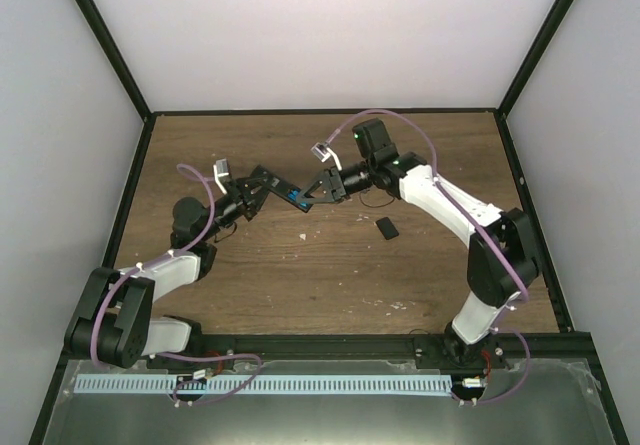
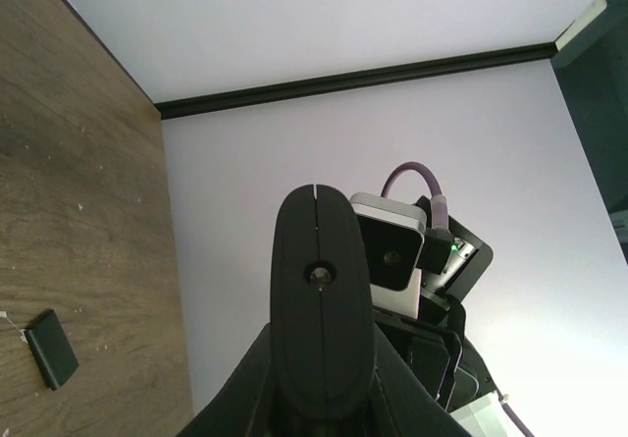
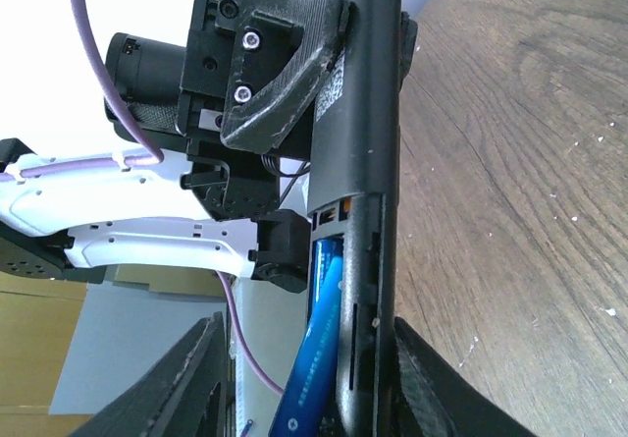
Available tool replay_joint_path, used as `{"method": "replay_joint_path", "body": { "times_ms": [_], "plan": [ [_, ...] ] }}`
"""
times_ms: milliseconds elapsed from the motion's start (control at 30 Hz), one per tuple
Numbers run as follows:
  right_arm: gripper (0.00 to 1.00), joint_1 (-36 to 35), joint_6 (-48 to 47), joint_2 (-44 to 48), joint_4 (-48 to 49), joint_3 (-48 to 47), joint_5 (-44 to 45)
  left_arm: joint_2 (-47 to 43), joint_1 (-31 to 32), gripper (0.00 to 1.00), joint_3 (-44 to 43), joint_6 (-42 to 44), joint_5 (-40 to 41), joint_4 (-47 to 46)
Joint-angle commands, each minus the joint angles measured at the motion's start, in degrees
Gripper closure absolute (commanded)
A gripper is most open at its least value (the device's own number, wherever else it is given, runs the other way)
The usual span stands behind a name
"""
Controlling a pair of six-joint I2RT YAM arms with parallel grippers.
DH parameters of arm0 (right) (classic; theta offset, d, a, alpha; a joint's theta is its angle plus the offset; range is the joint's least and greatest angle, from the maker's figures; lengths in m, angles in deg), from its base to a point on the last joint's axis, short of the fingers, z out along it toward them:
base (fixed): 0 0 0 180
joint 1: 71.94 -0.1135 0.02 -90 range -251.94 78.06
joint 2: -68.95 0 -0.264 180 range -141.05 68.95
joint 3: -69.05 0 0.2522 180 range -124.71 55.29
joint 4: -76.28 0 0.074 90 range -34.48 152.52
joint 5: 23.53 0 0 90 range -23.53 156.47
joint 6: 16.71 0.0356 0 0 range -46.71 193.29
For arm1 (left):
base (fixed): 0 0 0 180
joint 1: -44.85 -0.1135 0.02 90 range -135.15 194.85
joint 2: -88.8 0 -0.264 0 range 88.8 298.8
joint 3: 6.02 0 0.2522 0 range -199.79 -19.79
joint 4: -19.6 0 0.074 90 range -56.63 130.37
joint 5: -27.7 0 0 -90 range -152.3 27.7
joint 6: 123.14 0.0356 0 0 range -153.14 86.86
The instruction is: Load the batteries into the remote control
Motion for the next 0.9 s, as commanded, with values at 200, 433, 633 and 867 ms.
{"method": "replay_joint_path", "body": {
  "times_ms": [200,433,633,867],
  "plan": [
    [0.61,2.14,-1.47,3.27,-0.84,2.20,-2.19,-0.52,0.14,1.00,-0.47,-0.07,-0.09,-2.89],
    [0.65,2.24,-1.77,3.23,-1.32,2.37,-2.66,-0.92,0.22,1.00,-0.70,0.32,-0.17,-2.06],
    [0.68,2.17,-0.92,3.07,-0.39,2.13,-2.78,-0.49,0.19,1.00,-0.68,0.31,-0.53,-2.67],
    [0.68,2.21,0.46,3.02,0.51,1.70,-4.02,0.67,0.09,1.00,-0.13,-0.05,-1.64,-5.29]
  ]
}}
